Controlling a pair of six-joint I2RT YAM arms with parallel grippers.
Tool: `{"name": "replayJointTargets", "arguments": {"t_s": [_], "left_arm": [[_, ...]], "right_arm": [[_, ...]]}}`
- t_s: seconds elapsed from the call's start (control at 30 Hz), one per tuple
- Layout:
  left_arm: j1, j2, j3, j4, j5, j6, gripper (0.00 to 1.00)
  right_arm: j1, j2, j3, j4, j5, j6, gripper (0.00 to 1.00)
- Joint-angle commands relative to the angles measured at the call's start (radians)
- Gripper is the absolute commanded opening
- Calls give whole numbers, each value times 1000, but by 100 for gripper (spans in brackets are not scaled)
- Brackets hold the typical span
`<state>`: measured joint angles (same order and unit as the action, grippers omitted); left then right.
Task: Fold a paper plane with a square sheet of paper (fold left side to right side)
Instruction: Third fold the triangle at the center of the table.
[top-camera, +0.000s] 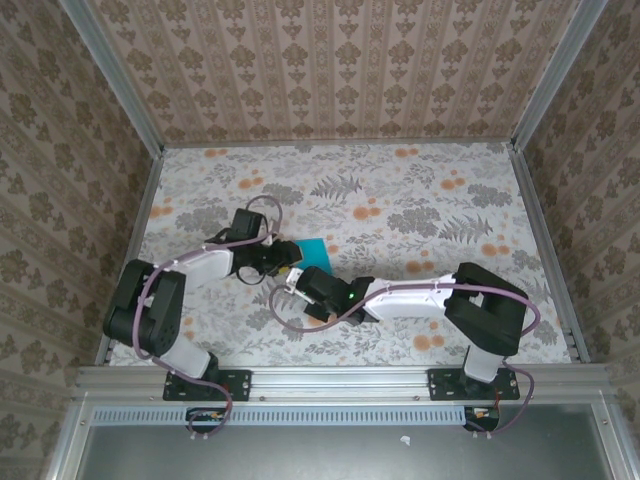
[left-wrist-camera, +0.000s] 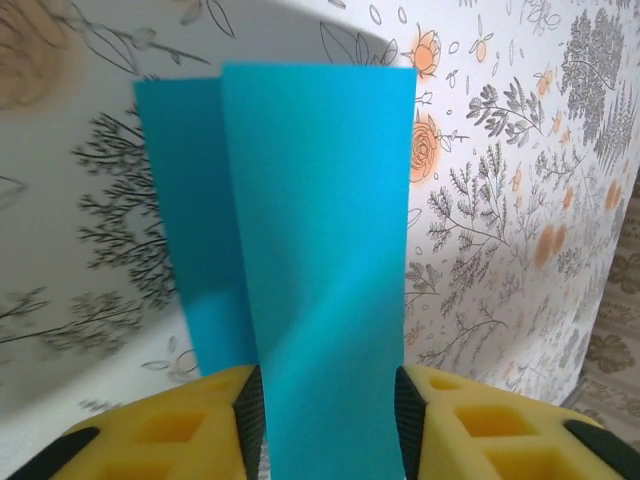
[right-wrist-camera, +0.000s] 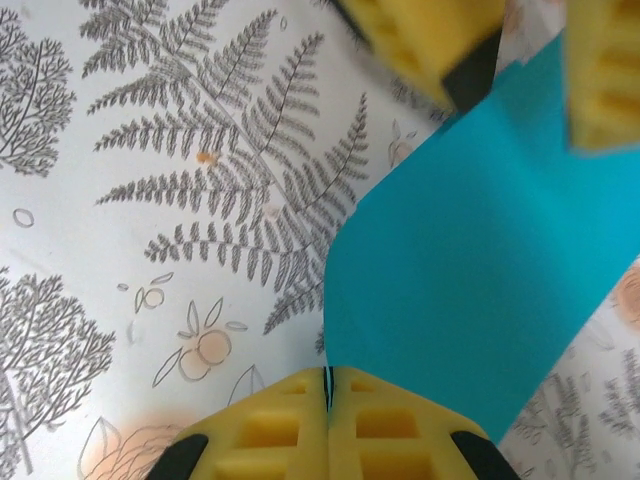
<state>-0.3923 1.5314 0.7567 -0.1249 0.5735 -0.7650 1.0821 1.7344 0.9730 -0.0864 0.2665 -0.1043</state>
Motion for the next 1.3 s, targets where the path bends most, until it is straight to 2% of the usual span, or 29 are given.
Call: {"name": "replayJointTargets", "arguments": {"t_s": [0.0, 0.07, 0.17, 0.3, 0.53, 0.73, 1.03, 1.27], "left_arm": [[39, -85, 51, -157, -27, 98, 45], [55, -116, 58, -200, -38, 124, 44], [56, -121, 87, -222, -25, 151, 34], [20, -21, 145, -172, 28, 167, 28], [-41, 185, 284, -135, 60, 191, 22], [-58, 289, 322, -116, 57, 188, 20], [-72, 359, 311, -117, 34, 204, 19], [-95, 389, 309, -132, 35, 232, 16]], "right_arm": [[-27, -24, 25, -64, -102, 49, 0], [-40, -22, 33, -79, -139, 65, 0], [-53, -21, 39, -87, -167, 86, 0], [-68, -21, 38, -85, -185, 111, 0], [-88, -10, 44, -90, -223, 127, 0], [-108, -14, 36, -87, -264, 145, 0], [-134, -15, 35, -96, -322, 158, 0], [-189, -14, 42, -112, -437, 202, 0]]}}
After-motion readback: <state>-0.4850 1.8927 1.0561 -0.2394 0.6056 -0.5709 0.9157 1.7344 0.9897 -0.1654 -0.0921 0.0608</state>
